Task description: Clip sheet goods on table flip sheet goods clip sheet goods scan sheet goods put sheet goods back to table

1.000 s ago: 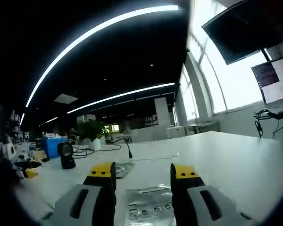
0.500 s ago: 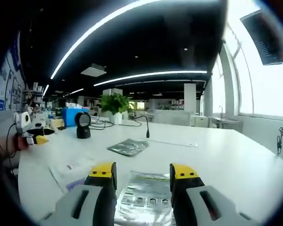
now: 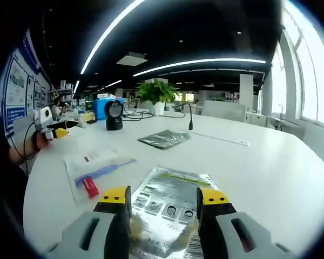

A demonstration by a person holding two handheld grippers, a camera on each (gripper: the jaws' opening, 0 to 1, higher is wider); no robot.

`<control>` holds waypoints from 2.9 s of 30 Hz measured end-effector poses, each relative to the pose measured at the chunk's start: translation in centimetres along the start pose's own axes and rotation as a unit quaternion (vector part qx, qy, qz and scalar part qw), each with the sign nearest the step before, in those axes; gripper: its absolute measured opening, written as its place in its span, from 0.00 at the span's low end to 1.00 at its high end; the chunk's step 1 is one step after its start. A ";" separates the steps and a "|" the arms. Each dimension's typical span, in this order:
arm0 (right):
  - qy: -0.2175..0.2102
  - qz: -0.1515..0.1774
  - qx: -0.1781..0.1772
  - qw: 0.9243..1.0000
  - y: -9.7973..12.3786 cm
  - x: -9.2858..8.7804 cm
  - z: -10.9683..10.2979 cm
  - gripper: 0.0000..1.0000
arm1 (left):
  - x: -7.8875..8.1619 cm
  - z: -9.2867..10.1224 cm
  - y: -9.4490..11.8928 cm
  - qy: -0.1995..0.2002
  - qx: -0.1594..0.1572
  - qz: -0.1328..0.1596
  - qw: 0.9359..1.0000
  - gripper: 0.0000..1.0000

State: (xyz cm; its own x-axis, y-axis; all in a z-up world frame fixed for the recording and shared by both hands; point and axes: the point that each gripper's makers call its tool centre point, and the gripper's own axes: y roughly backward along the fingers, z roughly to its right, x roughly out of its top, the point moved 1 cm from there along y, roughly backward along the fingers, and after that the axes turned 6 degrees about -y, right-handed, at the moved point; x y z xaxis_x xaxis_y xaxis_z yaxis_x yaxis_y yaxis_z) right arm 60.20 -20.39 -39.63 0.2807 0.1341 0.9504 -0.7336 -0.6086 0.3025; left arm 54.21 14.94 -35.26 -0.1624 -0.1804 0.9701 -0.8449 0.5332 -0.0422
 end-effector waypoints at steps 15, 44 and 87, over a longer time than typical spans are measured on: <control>-0.018 -0.023 -0.023 0.999 -0.2 -1.7 1.6 0.43 | 0.1 0.1 0.0 -0.001 -0.001 0.001 1.000 0.37; -0.079 -0.019 -0.154 0.985 2.9 -2.7 -0.9 0.28 | 0.2 0.1 0.1 0.000 -0.002 0.006 1.000 0.37; -0.035 0.037 -0.185 0.981 1.4 0.8 0.1 0.38 | 0.1 0.2 0.0 -0.001 -0.005 0.003 1.000 0.37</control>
State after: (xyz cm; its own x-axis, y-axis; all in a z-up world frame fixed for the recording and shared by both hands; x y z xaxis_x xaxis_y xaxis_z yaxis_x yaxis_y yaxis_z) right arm 59.46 -21.23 -38.48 0.2503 0.0378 0.9674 -0.9244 -0.2876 0.2504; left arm 54.06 14.75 -35.19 -0.1695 -0.1787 0.9692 -0.8382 0.5434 -0.0464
